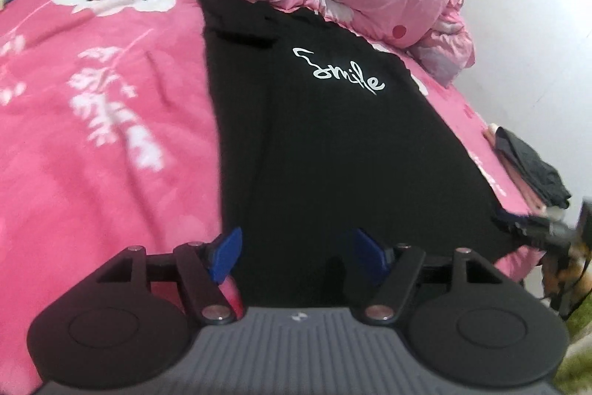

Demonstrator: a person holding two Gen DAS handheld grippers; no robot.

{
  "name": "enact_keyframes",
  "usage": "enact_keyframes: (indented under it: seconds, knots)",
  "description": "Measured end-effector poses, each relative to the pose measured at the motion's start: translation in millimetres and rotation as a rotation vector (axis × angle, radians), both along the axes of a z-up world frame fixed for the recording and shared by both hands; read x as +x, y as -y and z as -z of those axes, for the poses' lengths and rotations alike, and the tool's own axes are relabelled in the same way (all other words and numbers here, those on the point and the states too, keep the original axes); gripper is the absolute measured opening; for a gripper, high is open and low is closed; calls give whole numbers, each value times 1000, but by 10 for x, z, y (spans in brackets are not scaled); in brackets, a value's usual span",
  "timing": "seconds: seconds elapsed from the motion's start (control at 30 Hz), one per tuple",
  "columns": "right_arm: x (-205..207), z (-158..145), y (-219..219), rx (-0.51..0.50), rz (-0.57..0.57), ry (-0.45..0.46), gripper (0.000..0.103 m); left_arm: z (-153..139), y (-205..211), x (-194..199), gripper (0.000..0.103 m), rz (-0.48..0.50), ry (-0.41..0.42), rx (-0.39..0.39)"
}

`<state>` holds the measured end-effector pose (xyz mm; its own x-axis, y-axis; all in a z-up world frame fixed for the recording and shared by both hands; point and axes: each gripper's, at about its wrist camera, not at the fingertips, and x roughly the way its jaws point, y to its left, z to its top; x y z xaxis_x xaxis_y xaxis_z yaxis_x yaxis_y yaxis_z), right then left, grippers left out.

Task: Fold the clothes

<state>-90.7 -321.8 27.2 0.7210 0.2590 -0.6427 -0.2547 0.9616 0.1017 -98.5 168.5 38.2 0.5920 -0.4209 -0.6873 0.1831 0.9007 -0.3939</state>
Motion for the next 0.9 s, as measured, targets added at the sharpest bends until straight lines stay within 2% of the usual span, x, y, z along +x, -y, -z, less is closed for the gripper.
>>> enact_keyframes:
  seconds: [0.07, 0.17, 0.27, 0.33, 0.43, 0.53, 0.63, 0.7, 0.77, 0.83, 0.9]
  knots:
    - [-279, 113, 39, -75, -12, 8, 41, -44, -57, -62, 69, -3, -2, 7]
    - [-550, -31, 361, 24, 93, -38, 38, -123, -83, -114, 69, 7, 12, 21]
    - [-551, -234, 368, -49, 142, -13, 40, -219, 43, -83, 70, 46, 60, 52]
    - [-441, -347, 312, -17, 106, 45, 40, -209, 150, -63, 71, 82, 66, 32]
    - [-140, -393, 133, 93, 52, 95, 41, -83, 241, -86, 70, 91, 14, 56]
    - [41, -185, -24, 106, 30, 38, 43, -93, 127, -284, 71, 59, 15, 58]
    - [-114, 151, 84, 88, 96, -76, 42, -182, -58, -399, 71, 3, 11, 60]
    - [-348, 127, 236, 172, 137, -57, 42, -295, -107, -291, 71, -2, 44, 90]
    - [-371, 4, 320, 190, 183, -57, 47, -433, -119, -112, 71, 5, 92, 124]
    - [-236, -175, 309, 185, 204, -23, 49, -600, -76, 148, 71, 22, 162, 155]
    - [-55, -378, 213, 233, 169, 20, 49, -765, 33, 437, 72, 46, 249, 197]
